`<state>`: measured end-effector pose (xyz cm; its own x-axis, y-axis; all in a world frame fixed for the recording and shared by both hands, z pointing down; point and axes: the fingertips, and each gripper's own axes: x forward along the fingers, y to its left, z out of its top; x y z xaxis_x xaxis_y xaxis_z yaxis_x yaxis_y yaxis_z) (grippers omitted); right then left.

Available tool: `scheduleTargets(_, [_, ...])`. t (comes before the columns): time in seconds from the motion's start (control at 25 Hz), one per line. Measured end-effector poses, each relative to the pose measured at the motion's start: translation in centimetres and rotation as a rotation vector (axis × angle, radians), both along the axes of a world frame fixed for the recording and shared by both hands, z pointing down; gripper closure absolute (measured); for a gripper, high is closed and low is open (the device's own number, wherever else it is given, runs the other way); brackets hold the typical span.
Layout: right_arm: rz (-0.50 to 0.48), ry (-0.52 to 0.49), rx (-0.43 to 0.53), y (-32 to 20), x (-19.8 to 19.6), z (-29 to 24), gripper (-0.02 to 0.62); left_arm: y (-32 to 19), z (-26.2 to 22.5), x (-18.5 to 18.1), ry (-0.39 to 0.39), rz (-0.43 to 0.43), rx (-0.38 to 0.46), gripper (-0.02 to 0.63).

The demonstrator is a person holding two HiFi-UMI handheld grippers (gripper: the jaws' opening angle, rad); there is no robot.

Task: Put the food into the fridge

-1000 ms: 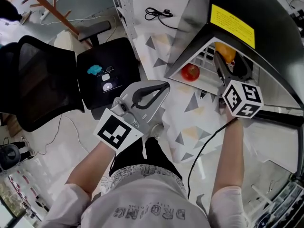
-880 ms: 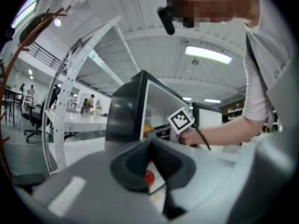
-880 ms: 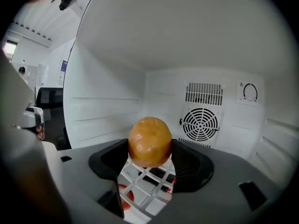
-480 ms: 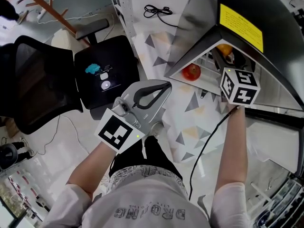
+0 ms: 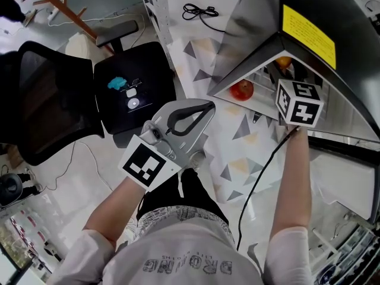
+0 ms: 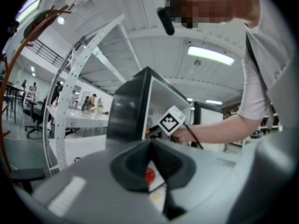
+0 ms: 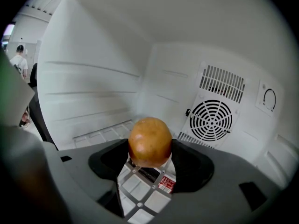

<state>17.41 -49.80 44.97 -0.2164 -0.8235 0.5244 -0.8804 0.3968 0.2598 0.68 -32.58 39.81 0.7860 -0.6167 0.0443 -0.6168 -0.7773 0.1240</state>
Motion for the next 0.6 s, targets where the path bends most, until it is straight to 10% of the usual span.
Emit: scheduleTargets(0.6, [-0.021, 0.087, 0.031, 0.12, -0.52, 0.21, 0.308, 0.71, -0.48, 0.15, -0.017, -0.003, 0.004, 0.598])
